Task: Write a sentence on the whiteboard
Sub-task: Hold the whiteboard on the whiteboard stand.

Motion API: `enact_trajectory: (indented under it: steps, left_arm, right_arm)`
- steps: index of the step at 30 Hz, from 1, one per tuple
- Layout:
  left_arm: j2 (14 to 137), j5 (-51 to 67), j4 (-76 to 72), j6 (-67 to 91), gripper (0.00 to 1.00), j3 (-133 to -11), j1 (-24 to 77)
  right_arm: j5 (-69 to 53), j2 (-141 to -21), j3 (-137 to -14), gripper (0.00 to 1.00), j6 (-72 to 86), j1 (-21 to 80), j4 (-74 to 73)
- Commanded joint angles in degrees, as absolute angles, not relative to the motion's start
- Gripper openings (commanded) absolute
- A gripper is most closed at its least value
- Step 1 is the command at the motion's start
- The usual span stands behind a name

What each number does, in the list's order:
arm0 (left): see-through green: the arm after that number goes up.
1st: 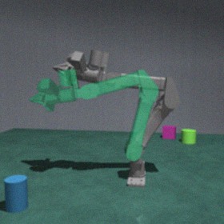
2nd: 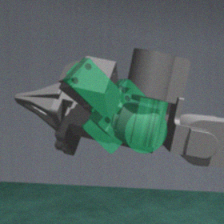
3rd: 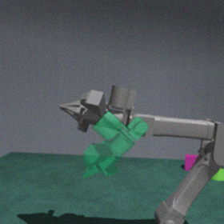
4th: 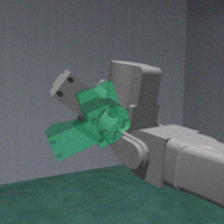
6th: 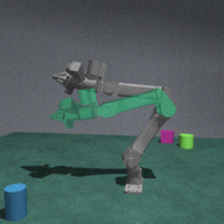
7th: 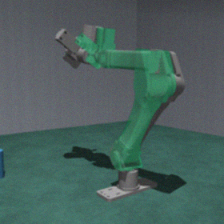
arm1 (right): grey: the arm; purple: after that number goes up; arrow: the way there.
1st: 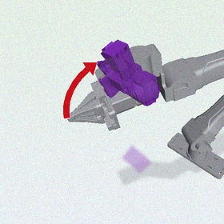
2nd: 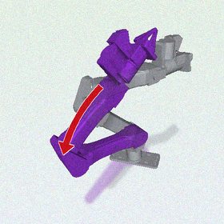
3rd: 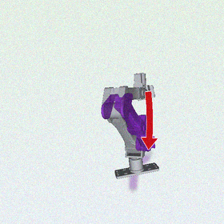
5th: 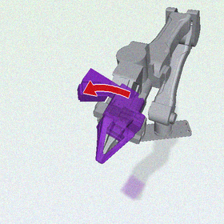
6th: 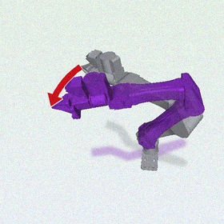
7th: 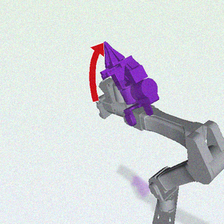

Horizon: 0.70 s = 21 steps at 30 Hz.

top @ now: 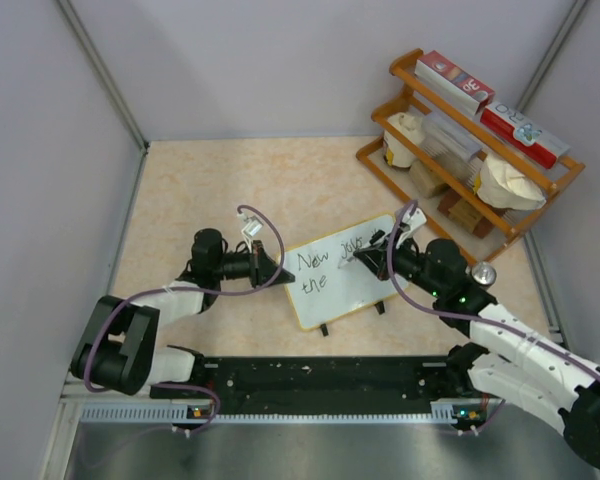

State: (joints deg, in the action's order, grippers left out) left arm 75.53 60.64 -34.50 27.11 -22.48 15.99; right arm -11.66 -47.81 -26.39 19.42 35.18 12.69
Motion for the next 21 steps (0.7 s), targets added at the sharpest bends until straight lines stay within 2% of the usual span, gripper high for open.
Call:
enact_trajectory:
  steps: [1, 7, 21]
  left_arm:
    - [76.20, 59.33, -35.60, 22.85, 0.00, -23.64, 15.91]
    - [77.60, 57.92, -32.96, 22.33, 0.00, -24.78, 15.82]
    - [81.30, 56.86, -30.06, 22.85, 0.00, -27.07, 15.82]
  right_arm:
    - [-11.95, -48.08, -28.48, 0.00, 16.44, 34.98, 18.89]
    - [-14.33, -45.97, -25.32, 0.00, 14.50, 35.16, 22.32]
    - [-13.45, -43.16, -21.62, 0.00, 12.22, 36.65, 19.51]
